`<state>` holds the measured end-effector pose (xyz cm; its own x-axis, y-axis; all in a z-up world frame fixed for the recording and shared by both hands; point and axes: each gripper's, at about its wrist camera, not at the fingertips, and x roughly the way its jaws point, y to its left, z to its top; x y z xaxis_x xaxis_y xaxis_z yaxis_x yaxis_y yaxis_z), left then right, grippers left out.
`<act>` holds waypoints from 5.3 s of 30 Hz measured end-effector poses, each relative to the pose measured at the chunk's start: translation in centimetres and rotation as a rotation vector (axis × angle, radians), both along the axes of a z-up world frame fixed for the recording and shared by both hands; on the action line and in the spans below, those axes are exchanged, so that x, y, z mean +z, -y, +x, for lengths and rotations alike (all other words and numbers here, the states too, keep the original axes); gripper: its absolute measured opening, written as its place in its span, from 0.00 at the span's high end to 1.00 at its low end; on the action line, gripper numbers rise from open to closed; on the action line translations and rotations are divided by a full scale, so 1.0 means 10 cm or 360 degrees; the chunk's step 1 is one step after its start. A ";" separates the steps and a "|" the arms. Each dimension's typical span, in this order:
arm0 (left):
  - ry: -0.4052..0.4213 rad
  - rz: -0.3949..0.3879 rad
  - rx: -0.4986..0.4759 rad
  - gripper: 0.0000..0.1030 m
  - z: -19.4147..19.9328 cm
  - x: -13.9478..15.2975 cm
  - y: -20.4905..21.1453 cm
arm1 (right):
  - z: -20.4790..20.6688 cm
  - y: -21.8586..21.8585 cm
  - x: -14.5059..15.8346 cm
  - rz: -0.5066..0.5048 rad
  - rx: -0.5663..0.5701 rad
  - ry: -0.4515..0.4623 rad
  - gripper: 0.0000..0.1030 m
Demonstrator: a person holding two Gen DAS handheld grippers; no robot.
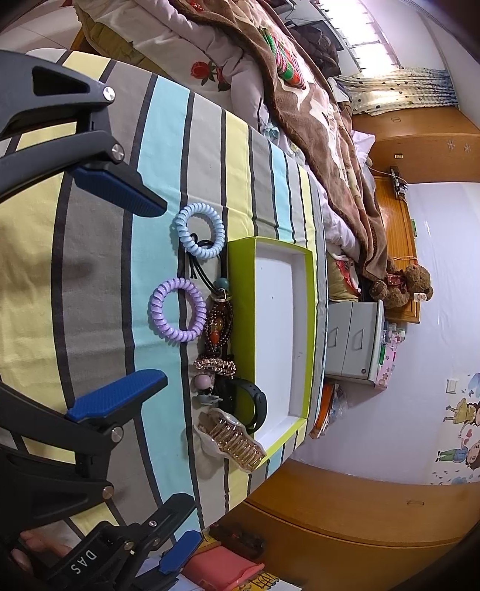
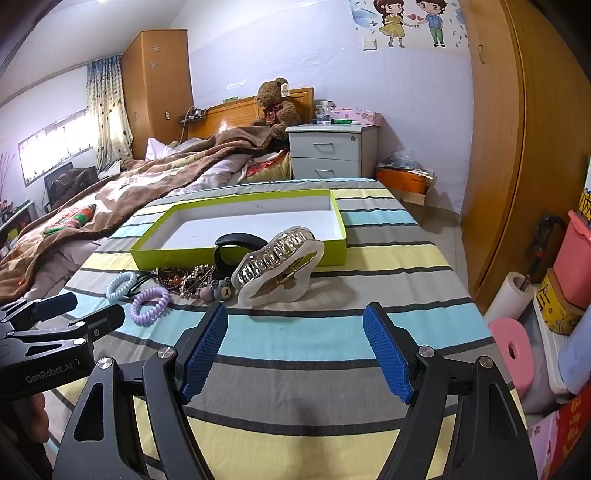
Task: Organize jewelry
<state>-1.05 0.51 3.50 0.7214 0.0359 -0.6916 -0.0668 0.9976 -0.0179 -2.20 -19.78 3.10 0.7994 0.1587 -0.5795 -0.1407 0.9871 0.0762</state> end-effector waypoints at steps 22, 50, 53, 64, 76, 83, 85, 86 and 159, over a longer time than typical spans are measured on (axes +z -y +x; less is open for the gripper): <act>-0.0016 0.0005 0.0012 0.16 0.06 -0.02 -0.02 | 0.03 -0.01 0.02 0.0006 0.0018 -0.0003 0.26; -0.0118 -0.0225 -0.0048 0.18 0.31 -0.12 -0.41 | 0.88 -0.19 -0.16 0.0485 0.0073 -0.0347 0.34; -0.0133 -0.0244 -0.0053 0.20 0.34 -0.14 -0.44 | 0.94 -0.20 -0.19 0.0479 0.0037 -0.0359 0.34; -0.0186 -0.0293 -0.0060 0.21 0.40 -0.20 -0.54 | 1.02 -0.11 -0.24 0.0516 -0.0065 -0.0393 0.62; -0.0204 -0.0287 -0.0110 0.24 0.45 -0.15 -0.50 | 0.88 0.03 -0.12 0.0492 -0.0030 -0.0313 0.89; -0.0178 -0.0260 -0.0249 0.26 0.61 0.01 -0.26 | 0.79 0.13 -0.04 0.0475 -0.0004 -0.0280 0.90; -0.0174 -0.0265 -0.0295 0.26 0.68 0.04 -0.19 | 0.77 0.16 0.00 0.0458 0.0005 -0.0266 0.90; -0.0179 -0.0279 -0.0315 0.26 0.71 0.06 -0.15 | 0.76 0.18 0.01 0.0454 0.0006 -0.0259 0.90; -0.0159 -0.0138 -0.0726 0.85 1.39 0.49 0.69 | 1.15 0.49 0.56 0.0400 0.0028 -0.0130 0.90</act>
<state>12.86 -6.37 8.40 0.5798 -0.3298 -0.7451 0.3721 0.9207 -0.1180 9.29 -24.67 8.66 0.7473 0.3194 -0.5826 -0.1409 0.9331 0.3308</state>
